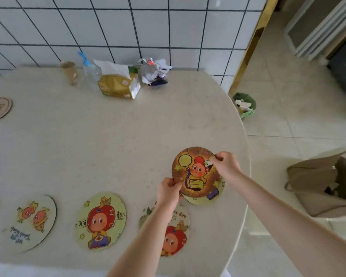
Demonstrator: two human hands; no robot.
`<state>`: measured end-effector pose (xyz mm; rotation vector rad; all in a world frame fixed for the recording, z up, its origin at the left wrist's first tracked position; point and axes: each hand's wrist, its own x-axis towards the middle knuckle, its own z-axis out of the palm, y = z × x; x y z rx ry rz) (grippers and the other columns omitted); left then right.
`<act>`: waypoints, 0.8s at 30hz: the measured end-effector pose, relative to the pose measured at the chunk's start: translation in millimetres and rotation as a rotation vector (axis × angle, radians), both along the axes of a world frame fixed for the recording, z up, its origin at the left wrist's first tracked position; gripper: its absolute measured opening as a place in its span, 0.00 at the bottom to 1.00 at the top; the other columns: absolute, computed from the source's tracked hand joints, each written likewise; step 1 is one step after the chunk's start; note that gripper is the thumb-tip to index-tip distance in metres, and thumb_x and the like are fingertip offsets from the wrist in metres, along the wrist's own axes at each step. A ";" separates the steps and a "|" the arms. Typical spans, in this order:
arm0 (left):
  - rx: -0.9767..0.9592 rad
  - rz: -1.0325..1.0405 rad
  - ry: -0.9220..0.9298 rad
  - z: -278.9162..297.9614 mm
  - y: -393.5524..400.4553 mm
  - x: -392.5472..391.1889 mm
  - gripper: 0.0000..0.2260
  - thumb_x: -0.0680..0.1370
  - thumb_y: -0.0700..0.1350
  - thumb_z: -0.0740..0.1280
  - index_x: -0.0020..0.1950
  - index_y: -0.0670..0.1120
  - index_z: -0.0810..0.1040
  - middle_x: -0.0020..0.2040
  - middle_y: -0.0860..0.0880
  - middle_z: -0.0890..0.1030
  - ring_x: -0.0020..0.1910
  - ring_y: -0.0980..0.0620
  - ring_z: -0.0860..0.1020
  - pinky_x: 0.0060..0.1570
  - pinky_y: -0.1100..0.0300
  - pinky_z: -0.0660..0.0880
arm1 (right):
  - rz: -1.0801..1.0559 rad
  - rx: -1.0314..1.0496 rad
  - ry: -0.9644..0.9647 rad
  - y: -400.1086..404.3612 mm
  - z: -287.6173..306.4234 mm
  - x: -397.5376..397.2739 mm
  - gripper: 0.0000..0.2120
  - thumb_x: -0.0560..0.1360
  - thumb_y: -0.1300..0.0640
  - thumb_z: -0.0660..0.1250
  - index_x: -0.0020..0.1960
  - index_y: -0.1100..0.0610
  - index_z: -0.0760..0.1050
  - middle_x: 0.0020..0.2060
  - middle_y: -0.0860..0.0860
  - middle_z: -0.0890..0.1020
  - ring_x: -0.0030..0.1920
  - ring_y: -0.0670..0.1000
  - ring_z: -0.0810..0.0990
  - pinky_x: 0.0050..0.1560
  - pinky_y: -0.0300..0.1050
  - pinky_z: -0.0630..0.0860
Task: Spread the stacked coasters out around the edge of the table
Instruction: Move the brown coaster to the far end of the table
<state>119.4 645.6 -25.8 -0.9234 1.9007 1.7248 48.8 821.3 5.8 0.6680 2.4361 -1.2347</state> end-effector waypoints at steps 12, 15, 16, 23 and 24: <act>-0.079 0.277 -0.129 -10.5 64.3 -27.5 0.05 0.75 0.40 0.63 0.49 0.40 0.76 0.42 0.43 0.81 0.41 0.45 0.79 0.49 0.43 0.79 | 0.424 0.121 -0.075 24.2 -22.6 -80.7 0.12 0.79 0.55 0.63 0.56 0.61 0.77 0.51 0.56 0.82 0.48 0.54 0.77 0.45 0.43 0.70; -0.189 0.254 -0.142 -11.3 63.4 -23.6 0.05 0.74 0.40 0.63 0.46 0.39 0.77 0.37 0.45 0.78 0.36 0.48 0.75 0.37 0.51 0.76 | 0.482 0.132 -0.098 22.2 -25.9 -80.3 0.11 0.78 0.55 0.63 0.54 0.62 0.78 0.50 0.57 0.82 0.50 0.56 0.79 0.44 0.43 0.71; -0.223 0.255 -0.137 -10.4 63.4 -22.7 0.05 0.74 0.40 0.63 0.44 0.39 0.77 0.36 0.45 0.78 0.34 0.48 0.74 0.35 0.54 0.72 | 0.486 0.137 -0.100 21.7 -26.0 -80.4 0.11 0.78 0.56 0.63 0.53 0.63 0.78 0.48 0.57 0.82 0.49 0.56 0.79 0.45 0.45 0.72; -0.160 0.380 -0.047 -2.3 67.1 -39.7 0.02 0.75 0.40 0.65 0.45 0.45 0.77 0.43 0.42 0.82 0.41 0.45 0.81 0.42 0.47 0.80 | 0.425 0.054 -0.070 21.7 -27.0 -99.0 0.11 0.77 0.55 0.61 0.49 0.62 0.77 0.37 0.51 0.78 0.39 0.51 0.75 0.34 0.42 0.69; -0.146 0.397 -0.032 -1.8 67.2 -46.7 0.02 0.76 0.40 0.64 0.45 0.45 0.77 0.43 0.43 0.82 0.42 0.45 0.81 0.45 0.46 0.80 | 0.404 0.018 -0.076 23.8 -26.6 -105.0 0.10 0.77 0.55 0.61 0.50 0.60 0.77 0.37 0.50 0.77 0.39 0.51 0.75 0.34 0.42 0.69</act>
